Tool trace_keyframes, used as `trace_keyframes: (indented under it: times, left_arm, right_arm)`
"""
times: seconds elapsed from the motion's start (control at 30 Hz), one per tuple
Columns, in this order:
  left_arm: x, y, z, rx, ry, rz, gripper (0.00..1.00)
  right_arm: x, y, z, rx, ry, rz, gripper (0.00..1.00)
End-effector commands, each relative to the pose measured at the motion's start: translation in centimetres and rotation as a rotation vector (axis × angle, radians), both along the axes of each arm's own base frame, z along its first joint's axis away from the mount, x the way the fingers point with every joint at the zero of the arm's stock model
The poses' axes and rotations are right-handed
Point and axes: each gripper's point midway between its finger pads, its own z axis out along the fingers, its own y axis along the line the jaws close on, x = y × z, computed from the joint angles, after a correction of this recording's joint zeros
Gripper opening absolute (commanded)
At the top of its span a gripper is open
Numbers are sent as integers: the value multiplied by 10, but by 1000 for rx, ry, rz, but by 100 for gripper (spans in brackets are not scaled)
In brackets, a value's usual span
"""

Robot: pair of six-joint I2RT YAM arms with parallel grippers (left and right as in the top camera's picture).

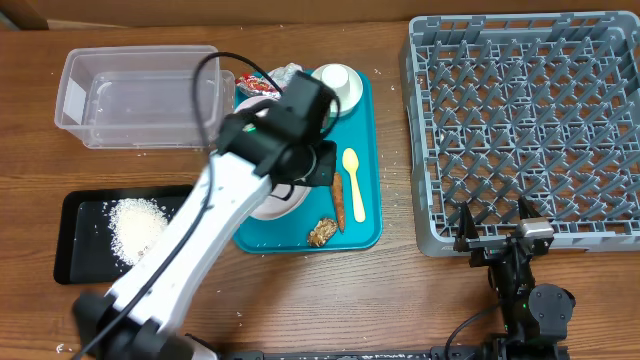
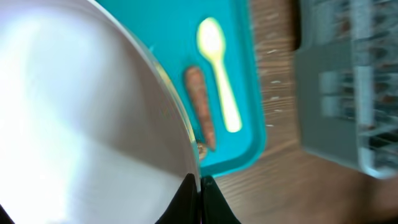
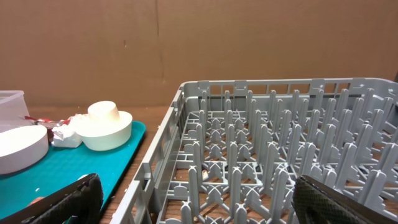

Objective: Sort waste into correct bins and load items into the dishwasher
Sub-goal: 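Carry the plate back and set it on the teal tray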

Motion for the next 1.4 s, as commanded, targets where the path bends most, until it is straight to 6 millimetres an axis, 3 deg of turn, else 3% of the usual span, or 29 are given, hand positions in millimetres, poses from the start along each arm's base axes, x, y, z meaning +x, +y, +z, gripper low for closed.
trace_keyframes:
  times: [0.0, 0.2, 0.4, 0.5, 0.53, 0.63, 0.83, 1.0, 1.03, 1.07, 1.1, 1.13, 1.37]
  left_arm:
    - [8, 6, -34, 75, 69, 93, 4]
    - [9, -8, -81, 86, 195, 79, 4]
    - [13, -8, -107, 123, 229, 84, 5]
    - [17, -5, -115, 150, 228, 89, 10]
    - [16, -4, -117, 154, 232, 88, 21]
    - [18, -2, -117, 169, 222, 92, 29]
    - [23, 2, -101, 164, 216, 107, 31]
    - [36, -27, -68, 39, 178, 45, 32]
    - [39, -37, -63, 0, 162, 18, 36]
    - [40, -46, -61, -29, 152, 5, 47]
    - [42, -53, -60, -47, 136, -7, 57]
    - [43, -58, -61, -52, 127, -11, 59]
    - [34, -74, -88, -32, 190, 55, 56]
  right_arm:
    - [0, -3, -2, 7, -3, -17, 100]
    - [0, -3, -2, 7, -3, -17, 100]
    - [0, -3, -2, 7, -3, -17, 100]
    - [0, -3, -2, 7, -3, -17, 100]
    - [0, -3, -2, 7, -3, -17, 100]
    - [0, -3, -2, 7, -3, -17, 100]
    - [0, -3, -2, 7, -3, -17, 100]
    - [0, -3, -2, 7, -3, -17, 100]
    - [0, -3, -2, 7, -3, -17, 100]
    - [0, -3, -2, 7, -3, -17, 100]
    - [0, -3, -2, 7, -3, -17, 100]
    - [0, -3, -2, 7, -3, -17, 100]
    - [0, -3, -2, 7, -3, -17, 100]
